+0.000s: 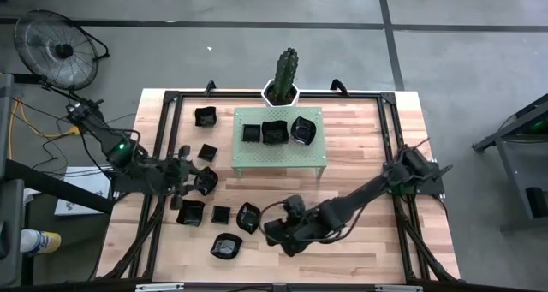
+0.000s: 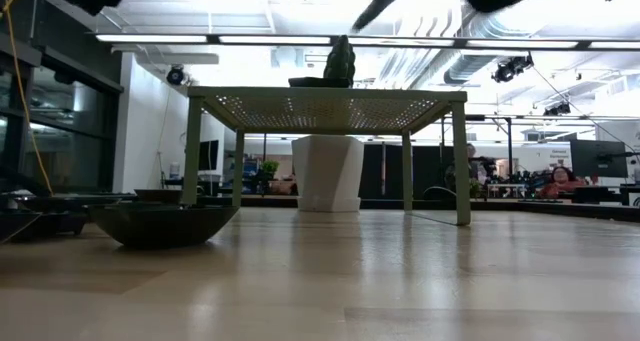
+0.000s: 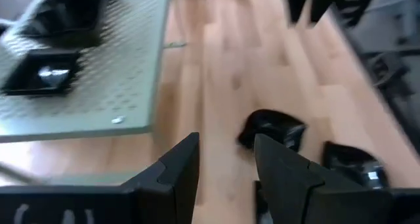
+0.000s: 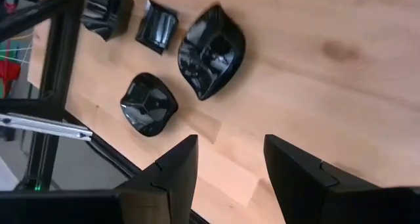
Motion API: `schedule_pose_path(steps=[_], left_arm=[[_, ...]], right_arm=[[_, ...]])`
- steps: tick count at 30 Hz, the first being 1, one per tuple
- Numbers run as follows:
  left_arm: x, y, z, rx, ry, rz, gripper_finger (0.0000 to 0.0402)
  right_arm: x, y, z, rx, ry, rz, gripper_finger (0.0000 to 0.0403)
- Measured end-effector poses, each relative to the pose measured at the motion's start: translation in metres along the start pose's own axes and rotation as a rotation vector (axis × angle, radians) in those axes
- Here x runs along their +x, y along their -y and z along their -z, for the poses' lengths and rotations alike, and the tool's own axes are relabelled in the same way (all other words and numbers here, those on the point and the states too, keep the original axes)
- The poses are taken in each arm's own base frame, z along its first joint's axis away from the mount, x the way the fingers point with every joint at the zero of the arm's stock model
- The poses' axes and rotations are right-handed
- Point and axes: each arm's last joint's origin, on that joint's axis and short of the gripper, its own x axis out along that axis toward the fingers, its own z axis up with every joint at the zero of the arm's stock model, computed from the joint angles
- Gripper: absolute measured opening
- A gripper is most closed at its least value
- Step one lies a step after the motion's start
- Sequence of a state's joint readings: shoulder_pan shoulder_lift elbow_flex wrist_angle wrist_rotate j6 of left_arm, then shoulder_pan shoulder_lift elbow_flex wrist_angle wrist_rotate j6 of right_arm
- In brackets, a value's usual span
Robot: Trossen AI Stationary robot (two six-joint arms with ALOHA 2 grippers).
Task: Pick & Place Mini shaped plates
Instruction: Stack the leaf shaped plate on top of the leaf shaped plates on the shelf
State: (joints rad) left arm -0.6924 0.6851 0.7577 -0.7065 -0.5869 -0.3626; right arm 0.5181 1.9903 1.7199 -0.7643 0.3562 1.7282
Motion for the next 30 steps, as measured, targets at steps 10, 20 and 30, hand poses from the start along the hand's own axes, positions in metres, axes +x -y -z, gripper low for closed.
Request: schedule_pose_path(steps=[10,20,30], left_arm=[[-0.002,0.007,0.016,0.031,0.048,0.091,0.0143],[-0.002,0.007,0.016,0.039,0.044,0.088,0.0143],[-0.002,0.007,0.018,0.052,0.029,0.085,0.0143]], right_arm=[[0.066,0.002,0.002,0.100,-0.080,0.016,0.0169],[0.116,0.005,0.002,0.168,-0.038,-0.043,0.0169],[0.120,0.009,-0.009,0.161,0.028,-0.008,0.0169]])
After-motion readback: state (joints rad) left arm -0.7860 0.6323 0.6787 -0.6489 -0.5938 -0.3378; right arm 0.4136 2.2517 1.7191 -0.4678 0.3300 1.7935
